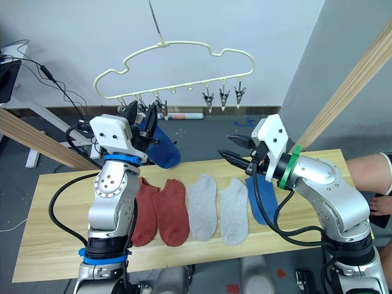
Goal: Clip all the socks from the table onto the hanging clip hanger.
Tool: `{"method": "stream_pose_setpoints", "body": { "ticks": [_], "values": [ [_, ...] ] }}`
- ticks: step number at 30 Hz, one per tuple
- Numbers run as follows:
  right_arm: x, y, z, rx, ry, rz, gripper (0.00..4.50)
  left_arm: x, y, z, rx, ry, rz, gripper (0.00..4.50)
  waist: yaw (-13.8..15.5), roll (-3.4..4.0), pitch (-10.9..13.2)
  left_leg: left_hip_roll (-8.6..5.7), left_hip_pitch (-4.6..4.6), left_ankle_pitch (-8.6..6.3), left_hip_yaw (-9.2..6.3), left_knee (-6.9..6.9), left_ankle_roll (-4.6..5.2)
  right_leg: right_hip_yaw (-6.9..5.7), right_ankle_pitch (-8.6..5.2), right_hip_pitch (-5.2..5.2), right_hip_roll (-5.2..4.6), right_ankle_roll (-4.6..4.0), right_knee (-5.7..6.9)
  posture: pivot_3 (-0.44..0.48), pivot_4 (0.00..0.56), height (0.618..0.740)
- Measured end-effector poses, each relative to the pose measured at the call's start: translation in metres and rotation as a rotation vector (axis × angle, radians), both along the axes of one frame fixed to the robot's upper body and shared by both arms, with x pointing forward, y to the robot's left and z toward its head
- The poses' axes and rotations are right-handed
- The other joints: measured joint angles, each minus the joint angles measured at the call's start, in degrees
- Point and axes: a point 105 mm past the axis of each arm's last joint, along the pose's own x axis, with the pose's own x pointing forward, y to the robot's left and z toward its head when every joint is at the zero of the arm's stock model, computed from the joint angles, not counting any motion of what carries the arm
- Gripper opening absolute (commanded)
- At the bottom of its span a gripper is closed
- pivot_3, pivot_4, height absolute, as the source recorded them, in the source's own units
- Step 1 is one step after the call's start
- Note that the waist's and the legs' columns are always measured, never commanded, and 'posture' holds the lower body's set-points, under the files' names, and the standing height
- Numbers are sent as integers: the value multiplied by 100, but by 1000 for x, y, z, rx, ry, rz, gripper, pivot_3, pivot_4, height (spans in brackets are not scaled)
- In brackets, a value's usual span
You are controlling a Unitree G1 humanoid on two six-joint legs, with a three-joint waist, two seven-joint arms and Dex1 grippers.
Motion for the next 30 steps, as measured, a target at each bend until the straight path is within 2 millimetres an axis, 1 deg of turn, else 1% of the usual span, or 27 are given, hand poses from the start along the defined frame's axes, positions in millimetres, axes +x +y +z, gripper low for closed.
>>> {"method": "stream_pose_setpoints", "body": {
  "ticks": [5, 6, 7, 10, 14, 17, 18, 19, 20, 21, 22, 26, 27, 30],
  "values": [
    [1, -1, 1, 7, 5, -11, 2049, 0, -1, 4, -2, -16, -2, 2180, -1, 0, 0, 0, 0, 0, 0, 0, 0, 0, 0, 0, 0, 0, 0, -199, 356, 740],
    [1, -2, 1, 6, 5, -12, 2049, 0, -1, 4, -2, -20, -2, 1821, -1, 0, 0, 0, 0, 0, 0, 0, 0, 0, 0, 0, 0, 0, 0, -199, 357, 740],
    [1, -2, 1, 6, 6, -13, 2049, 0, -1, 4, -3, -20, -2, 1643, 0, 0, 0, 0, 0, 0, 0, 0, 0, 0, 0, 0, 0, 0, 0, -199, 357, 740],
    [1, -2, 0, 5, 9, -13, 2049, 3, 0, 4, -5, -17, 0, 811, -1, 0, 0, 0, 0, 0, 0, 1, 0, 0, 0, 0, 0, 0, 0, -202, 359, 740],
    [0, -2, -1, 6, 20, -12, 2049, 3, -1, 6, -5, -32, -2, 45, -7, 0, 0, 0, 0, 0, 0, 1, 0, 0, 0, 0, 0, 0, 0, -202, 359, 740],
    [-2, -2, -2, 2, 18, -13, 2049, 3, 0, 7, -3, -36, -2, 10, -8, 0, 0, 0, 0, 0, 0, 1, 0, 0, 0, 0, 0, 0, 0, -200, 360, 740],
    [-3, -4, -5, -6, 26, -26, 2049, 2, 0, 7, -3, -36, -1, 10, -7, 0, 0, 0, 0, 0, -1, 1, 0, -1, 0, 0, 0, 0, 0, -200, 360, 740],
    [-2, -7, -11, -18, 40, -43, 2049, 2, 1, 7, -1, -38, 2, 10, -4, 0, 0, 0, 0, 0, -1, 1, 1, -1, 0, 1, 0, 0, 0, -200, 360, 740],
    [0, -11, -18, -35, 45, -80, 2400, 1, 2, 7, -2, -38, 6, 0, -4, -1, 0, 0, 0, 0, 0, 1, 1, 0, 0, 1, 0, 0, 0, -192, 360, 740],
    [4, -18, -28, -57, 55, -134, 2641, 1, 4, 8, -1, -40, 9, 0, -1, -1, 0, 0, 0, 0, 0, 1, 1, -1, 0, 2, 0, 0, -1, -192, 360, 740],
    [8, -26, -40, -82, 75, -192, 2934, 0, 5, 8, 1, -41, 13, 0, 2, -1, 0, 0, 1, 0, 1, 1, 0, 0, 0, 3, 0, 0, 0, -192, 360, 740],
    [26, -58, -90, -167, 138, -406, 4361, -3, 8, 9, 25, -33, 11, 0, 3, -1, 0, -1, 4, 2, 1, 1, 2, 0, 1, 3, 0, 1, 3, -170, 361, 740],
    [30, -64, -101, -179, 151, -447, 4453, -3, 7, 9, 28, -28, 5, 0, 1, 0, 0, -1, 4, 3, 3, 1, 3, 2, 2, 3, 0, 3, 3, -168, 361, 740],
    [38, -74, -131, -211, 186, -509, 4453, -3, 7, 8, 34, -12, -4, 0, -6, 0, 1, -1, 8, 4, 4, 1, 5, 4, 4, 3, 0, 3, 4, -161, 362, 740]
  ]
}}
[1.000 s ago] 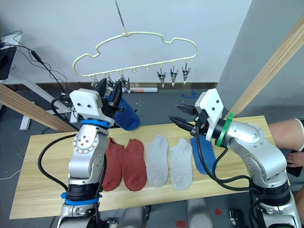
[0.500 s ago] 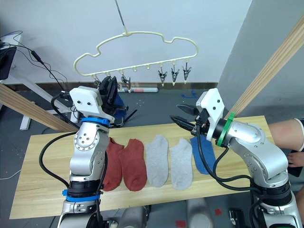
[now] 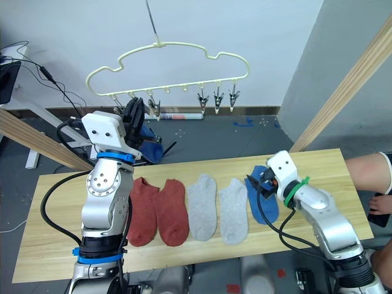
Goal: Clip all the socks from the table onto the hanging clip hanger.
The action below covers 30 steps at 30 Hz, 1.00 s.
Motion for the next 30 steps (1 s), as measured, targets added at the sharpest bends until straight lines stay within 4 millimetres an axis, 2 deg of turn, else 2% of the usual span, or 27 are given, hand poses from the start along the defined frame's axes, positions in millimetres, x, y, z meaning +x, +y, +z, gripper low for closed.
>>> {"method": "stream_pose_setpoints", "body": {
  "ticks": [5, 9, 10, 12, 22, 23, 26, 28, 30],
  "values": [
    [20, -5, -27, 33, 25, -68, 4453, -2, 0, -1, 9, 17, -17, 0, 9, 0, 0, 0, 0, 4, -1, 0, 3, 1, 8, 1, 0, 2, -1, -150, 361, 740],
    [29, -4, -39, 63, 56, -105, 4453, -3, 0, -1, 6, 25, -24, 0, 13, 0, 0, -1, -1, 5, -1, 0, 2, 2, 8, 2, 0, 2, -3, -145, 360, 740],
    [31, -3, -43, 77, 67, -121, 4284, -3, 0, -1, 5, 26, -26, 0, 14, 0, 0, 0, -1, 5, -1, 0, 2, 1, 8, 2, 0, 2, -3, -139, 359, 740],
    [33, 0, -43, 91, 66, -123, 3876, -3, 1, -2, -1, 33, -29, 0, 14, 0, 0, 0, 0, 5, -1, 0, 2, 1, 8, 2, 0, 2, -3, -139, 359, 740],
    [26, 5, -45, 101, 67, -102, 424, -6, 0, -1, -23, 70, -105, 0, 23, 0, 0, -1, 3, 7, -2, 0, 3, 2, 14, 8, 0, 4, -2, -129, 360, 740],
    [25, 4, -44, 96, 65, -94, 25, -6, 0, -1, -23, 79, -115, 0, 24, 0, 0, -1, 3, 7, -2, 0, 3, 2, 14, 8, 0, 4, -2, -130, 361, 740],
    [23, 8, -29, 74, 24, -34, 25, -7, 0, 1, -40, 95, -146, 0, 22, 1, 1, -1, 3, 7, -1, 0, 3, 4, 14, 7, 0, 5, -4, -132, 362, 740],
    [24, 20, -5, 66, -43, 42, 25, -7, 1, 3, -59, 109, -167, 0, 3, 1, 1, -1, 4, 7, -1, 0, 4, 4, 14, 7, 1, 5, -3, -133, 361, 740],
    [24, 42, 22, 53, -114, 154, 25, -8, 0, 4, -69, 125, -195, 0, -27, 2, 1, 1, 6, 8, -2, 0, 5, 4, 14, 7, 2, 5, 0, -128, 359, 740]
  ]
}}
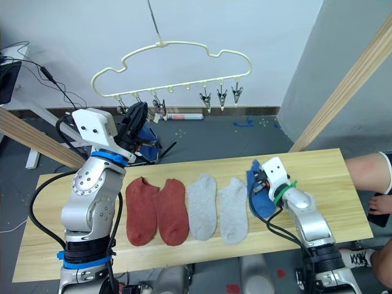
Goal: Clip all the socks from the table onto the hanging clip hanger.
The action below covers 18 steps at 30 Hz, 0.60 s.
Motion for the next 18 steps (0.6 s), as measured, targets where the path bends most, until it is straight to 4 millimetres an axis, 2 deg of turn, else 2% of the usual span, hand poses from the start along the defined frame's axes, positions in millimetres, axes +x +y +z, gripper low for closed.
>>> {"method": "stream_pose_setpoints", "body": {
  "ticks": [3, 5, 9, 14, 18],
  "values": [
    [-8, 47, 38, -21, -107, 213, 25, -3, -2, 3, -14, 22, -49, 0, 5, 0, 0, 2, 0, 1, -4, 0, 0, -4, 0, 1, 2, 0, 0, -119, 353, 740],
    [-13, 73, 51, -16, -137, 312, 25, -3, -1, 5, -29, 39, -68, 0, 26, 0, 0, 1, -2, 2, -5, 0, -1, -4, 0, 1, 2, -1, -6, -114, 350, 740],
    [-15, 113, 61, 8, -149, 423, 25, -3, 0, 10, -71, 63, -103, 0, 49, -1, 0, 0, -5, 4, -6, 0, -4, -8, 1, -3, -1, -1, -8, -100, 342, 740],
    [-10, 146, 66, 38, -144, 491, 25, -7, -6, 12, -83, 89, -151, 0, 66, -1, 0, 1, -10, 7, -8, -2, -10, -14, 1, -10, -2, -2, -10, -97, 338, 740],
    [-5, 157, 68, 58, -134, 506, 25, -7, -7, 11, -93, 106, -163, 0, 59, -1, 0, 1, -11, 10, -7, -3, -16, -13, 2, -14, -2, -3, -9, -90, 334, 740]
  ]
}}
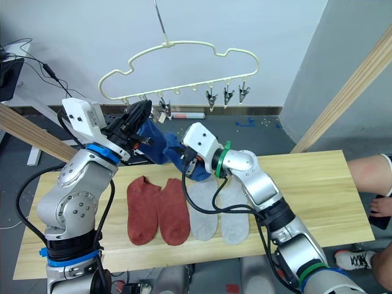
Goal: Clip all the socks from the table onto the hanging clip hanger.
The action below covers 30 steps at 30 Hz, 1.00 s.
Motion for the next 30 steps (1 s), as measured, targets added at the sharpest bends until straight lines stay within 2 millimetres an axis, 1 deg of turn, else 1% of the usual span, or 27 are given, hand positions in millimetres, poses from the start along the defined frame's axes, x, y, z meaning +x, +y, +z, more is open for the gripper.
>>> {"method": "stream_pose_setpoints", "body": {
  "ticks": [3, 9, 18, 21, 30],
  "values": [
    [3, 5, 0, 10, 9, 4, 25, 0, 0, 0, -4, 11, -4, 0, -2, 0, 0, 0, 0, 2, 0, 0, -3, 0, 1, -1, 0, -2, 2, -90, 334, 740],
    [10, 4, 6, 32, 7, -8, 25, -1, 0, 0, -7, 12, -4, 0, -5, 0, 0, 0, 0, 3, 0, 0, -6, 0, 2, -3, 0, -3, 3, -89, 331, 740],
    [11, 13, 10, 46, 7, 7, 25, -1, 1, -1, -11, 19, -5, 0, -13, 0, 0, 1, 0, 4, 1, 0, -6, 0, 4, -7, 0, -6, 5, -88, 332, 740],
    [12, 16, 15, 55, -8, 11, 25, -1, 1, -2, -13, 20, -4, 0, -13, 0, 0, 1, -1, 4, 1, 0, -7, 0, 5, -9, 0, -6, 6, -85, 334, 740],
    [22, 10, 16, 69, -9, -34, 25, -3, 0, -3, -11, 31, 5, 0, -15, 0, 0, 2, -10, 4, 5, -1, -8, 0, 6, -29, 0, -8, 10, -84, 336, 740]
  ]
}}
